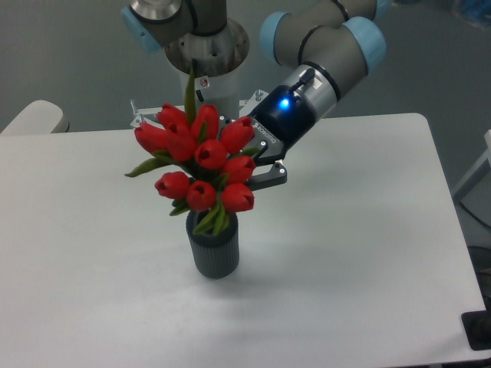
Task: Insert the flowers into the vase
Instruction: 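Move the bouquet over the vase and lower stems into its opening, then push the bouquet stems down into the vase with the gripper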
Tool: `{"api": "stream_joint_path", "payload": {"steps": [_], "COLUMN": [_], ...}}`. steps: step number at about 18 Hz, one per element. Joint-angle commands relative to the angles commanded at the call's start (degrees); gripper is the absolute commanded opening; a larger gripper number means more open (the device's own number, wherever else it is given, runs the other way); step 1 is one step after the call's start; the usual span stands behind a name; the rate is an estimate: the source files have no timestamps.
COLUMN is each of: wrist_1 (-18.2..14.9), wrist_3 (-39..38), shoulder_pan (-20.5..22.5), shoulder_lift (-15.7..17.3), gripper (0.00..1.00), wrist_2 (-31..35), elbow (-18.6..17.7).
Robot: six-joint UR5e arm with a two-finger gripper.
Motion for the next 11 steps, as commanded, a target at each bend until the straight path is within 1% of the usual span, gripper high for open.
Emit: {"api": "stream_joint_path", "payload": {"steps": [3, 9, 10, 11], "wrist_1": [-0.1, 0.0, 0.0, 0.0], "wrist_3": [4.4, 8.2, 9.7, 10.0], "shoulder_pan": [0.0, -0.1, 0.0, 0.1], "shoulder_lift": [0.1, 0.1, 0.0, 0.0], "gripper": [0.28, 0.27, 0.27, 0.27], "wrist_2": [-1.1, -1.2, -1.2, -1.2], "elbow": [-1.8, -3.9, -5.4, -5.9]}}
